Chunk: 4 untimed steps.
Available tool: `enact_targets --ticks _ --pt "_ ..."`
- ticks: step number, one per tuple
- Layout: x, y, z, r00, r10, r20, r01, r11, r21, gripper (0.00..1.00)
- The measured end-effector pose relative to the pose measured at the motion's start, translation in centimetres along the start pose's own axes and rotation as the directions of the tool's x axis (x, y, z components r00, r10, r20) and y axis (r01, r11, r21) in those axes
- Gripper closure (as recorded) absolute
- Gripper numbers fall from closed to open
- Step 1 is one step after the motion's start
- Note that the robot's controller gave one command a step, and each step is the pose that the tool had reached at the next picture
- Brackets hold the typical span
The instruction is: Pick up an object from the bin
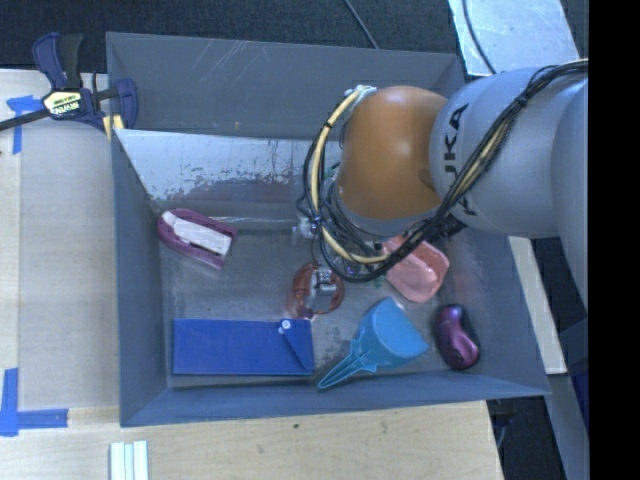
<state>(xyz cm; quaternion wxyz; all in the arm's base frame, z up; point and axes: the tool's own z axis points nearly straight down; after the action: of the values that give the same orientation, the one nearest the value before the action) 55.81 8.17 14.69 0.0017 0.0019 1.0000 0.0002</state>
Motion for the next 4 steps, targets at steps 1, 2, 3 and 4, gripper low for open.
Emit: enact_targets --ticks 1,2,3,4 --pt "0.01 0.0 0.01 1.0 0.0 0.0 0.0 1.0 0.0 1.0" --pt "0.01 0.0 0.01 1.0 0.0 0.0 0.0 1.0 0.0 0.0" --pt "0.01 0.0 0.01 1.0 0.0 0.0 0.0 1.0 0.0 1.0" --pt "0.01 0.0 0.01 1.0 0.0 0.0 0.0 1.0 0.0 1.0"
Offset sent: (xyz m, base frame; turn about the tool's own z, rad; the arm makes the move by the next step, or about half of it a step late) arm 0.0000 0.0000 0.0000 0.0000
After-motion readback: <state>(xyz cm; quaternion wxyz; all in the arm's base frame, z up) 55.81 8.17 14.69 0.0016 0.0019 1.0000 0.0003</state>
